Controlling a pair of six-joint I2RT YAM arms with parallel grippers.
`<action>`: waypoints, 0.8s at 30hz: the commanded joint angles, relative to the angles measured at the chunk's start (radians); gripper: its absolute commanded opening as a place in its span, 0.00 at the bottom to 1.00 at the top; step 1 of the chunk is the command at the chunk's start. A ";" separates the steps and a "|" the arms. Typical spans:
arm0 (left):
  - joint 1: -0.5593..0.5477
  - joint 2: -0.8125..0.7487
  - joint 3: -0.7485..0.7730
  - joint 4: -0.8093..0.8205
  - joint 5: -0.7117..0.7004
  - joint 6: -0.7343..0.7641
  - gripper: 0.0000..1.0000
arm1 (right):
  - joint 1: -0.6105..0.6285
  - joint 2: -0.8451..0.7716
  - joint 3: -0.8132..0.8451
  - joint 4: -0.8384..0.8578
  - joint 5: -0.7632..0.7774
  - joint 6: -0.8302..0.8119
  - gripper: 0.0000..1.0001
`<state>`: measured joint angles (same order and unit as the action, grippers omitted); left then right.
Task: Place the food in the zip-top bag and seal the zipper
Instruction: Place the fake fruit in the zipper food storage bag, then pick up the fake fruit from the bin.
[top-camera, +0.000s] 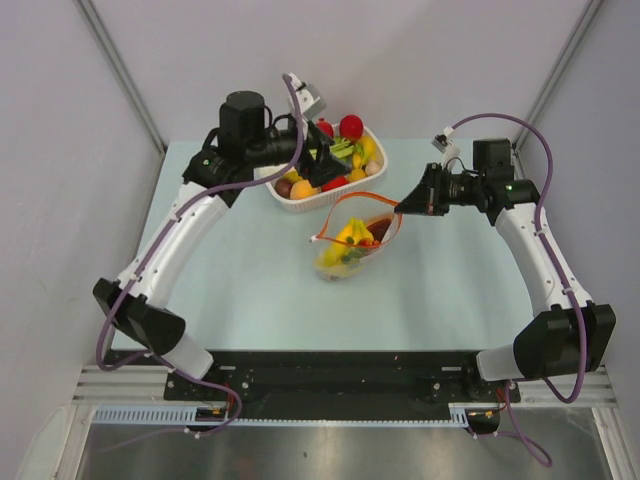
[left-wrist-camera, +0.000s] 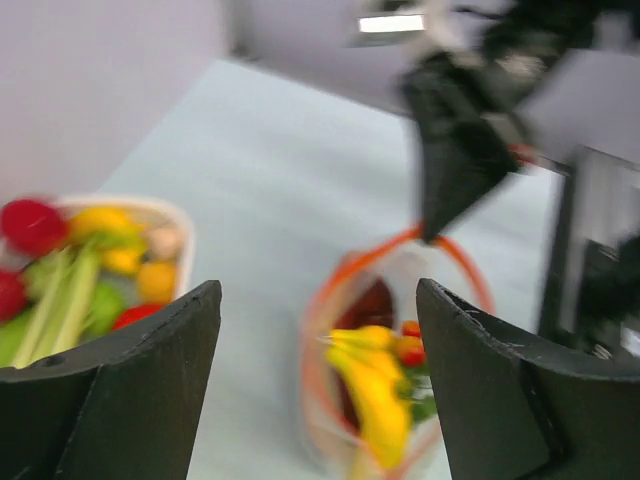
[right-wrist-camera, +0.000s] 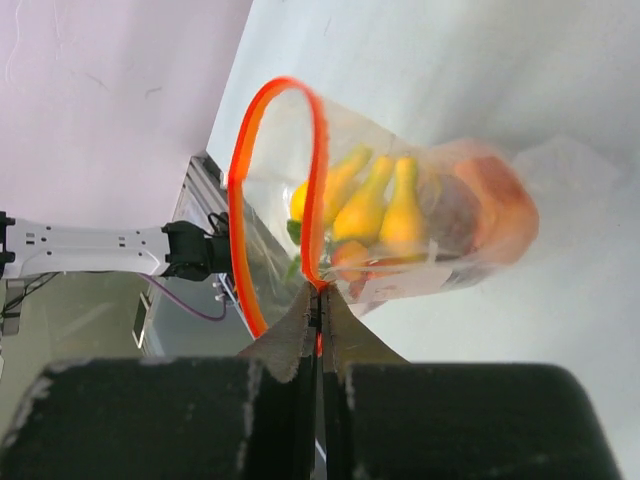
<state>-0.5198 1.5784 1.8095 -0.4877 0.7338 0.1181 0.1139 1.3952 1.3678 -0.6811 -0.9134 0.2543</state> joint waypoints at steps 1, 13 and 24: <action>0.064 0.075 -0.009 0.043 -0.432 -0.158 0.81 | -0.002 -0.001 0.042 0.038 -0.001 0.013 0.00; 0.158 0.433 0.097 -0.043 -0.855 -0.241 0.47 | -0.019 -0.021 0.043 -0.001 0.048 -0.046 0.00; 0.192 0.606 0.136 -0.003 -0.840 -0.189 0.36 | -0.031 -0.025 0.043 -0.015 0.065 -0.063 0.00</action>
<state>-0.3290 2.1593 1.8870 -0.5259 -0.0799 -0.0860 0.0891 1.3956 1.3678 -0.7010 -0.8490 0.2081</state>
